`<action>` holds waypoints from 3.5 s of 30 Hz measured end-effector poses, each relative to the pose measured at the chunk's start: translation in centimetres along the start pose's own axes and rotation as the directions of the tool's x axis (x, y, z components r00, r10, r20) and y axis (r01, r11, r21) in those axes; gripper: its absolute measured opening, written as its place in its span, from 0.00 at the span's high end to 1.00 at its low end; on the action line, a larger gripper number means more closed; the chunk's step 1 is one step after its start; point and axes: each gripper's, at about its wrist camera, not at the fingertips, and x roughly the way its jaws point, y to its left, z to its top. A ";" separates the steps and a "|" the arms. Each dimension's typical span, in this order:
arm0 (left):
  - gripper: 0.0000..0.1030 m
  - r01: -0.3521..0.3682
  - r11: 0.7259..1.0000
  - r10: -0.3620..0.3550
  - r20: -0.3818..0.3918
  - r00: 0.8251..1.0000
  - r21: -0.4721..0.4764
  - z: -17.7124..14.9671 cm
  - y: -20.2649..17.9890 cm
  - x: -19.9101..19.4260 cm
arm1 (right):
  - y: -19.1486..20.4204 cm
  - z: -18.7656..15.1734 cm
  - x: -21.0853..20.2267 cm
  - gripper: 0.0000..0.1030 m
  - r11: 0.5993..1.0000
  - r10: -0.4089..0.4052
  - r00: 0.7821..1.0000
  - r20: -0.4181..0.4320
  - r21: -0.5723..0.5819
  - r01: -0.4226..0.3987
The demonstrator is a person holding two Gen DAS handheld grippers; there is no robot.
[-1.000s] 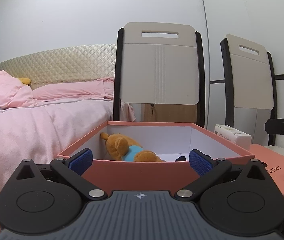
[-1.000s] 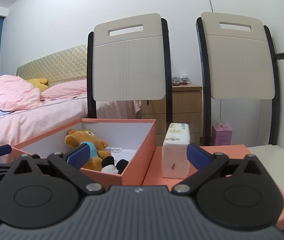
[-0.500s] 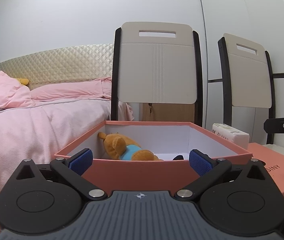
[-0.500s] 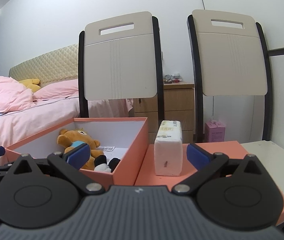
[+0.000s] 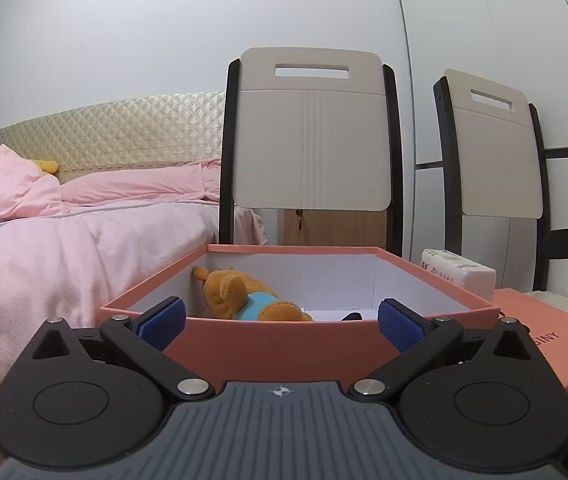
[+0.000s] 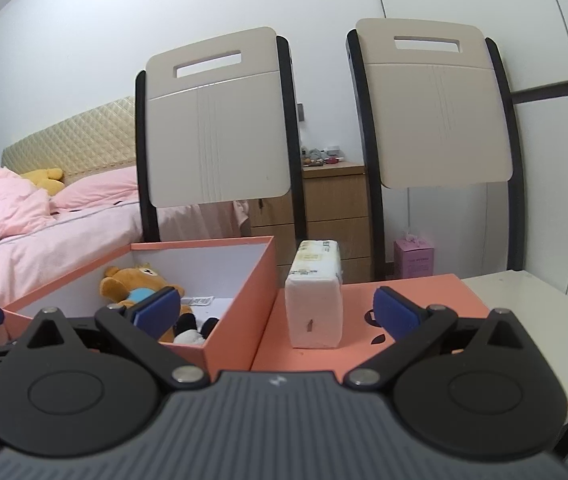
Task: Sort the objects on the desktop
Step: 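Withdraw the right gripper from the box, then move the left gripper to the white tissue pack on the lid, then grasp the white tissue pack with the left gripper and lift it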
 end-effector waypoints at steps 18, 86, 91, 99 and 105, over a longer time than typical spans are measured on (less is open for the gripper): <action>0.16 0.102 0.990 -0.105 0.021 0.994 0.092 3.5 -10.0 0.2 | -4.3 0.6 -5.5 0.00 0.993 -0.067 0.997 0.044 0.101 0.062; 0.75 0.211 0.978 -0.207 -0.172 0.963 0.004 5.8 -13.3 10.8 | -4.6 -0.3 -7.5 0.00 0.992 0.093 0.995 -0.044 0.090 -0.089; 0.16 0.316 0.946 -0.324 -0.147 0.935 -0.077 3.6 -12.6 8.0 | -4.7 -0.2 -6.9 0.00 0.992 0.087 0.995 -0.052 0.095 -0.082; 0.08 0.565 0.741 -0.507 -0.248 0.825 0.364 5.2 -18.1 10.4 | -5.9 -0.4 -7.7 0.00 0.988 0.099 0.994 -0.037 0.123 -0.094; 0.07 0.771 0.340 -0.506 -0.586 0.633 0.538 6.2 -22.3 16.8 | -7.7 -0.5 -8.6 0.00 0.980 0.120 0.992 -0.033 0.162 -0.113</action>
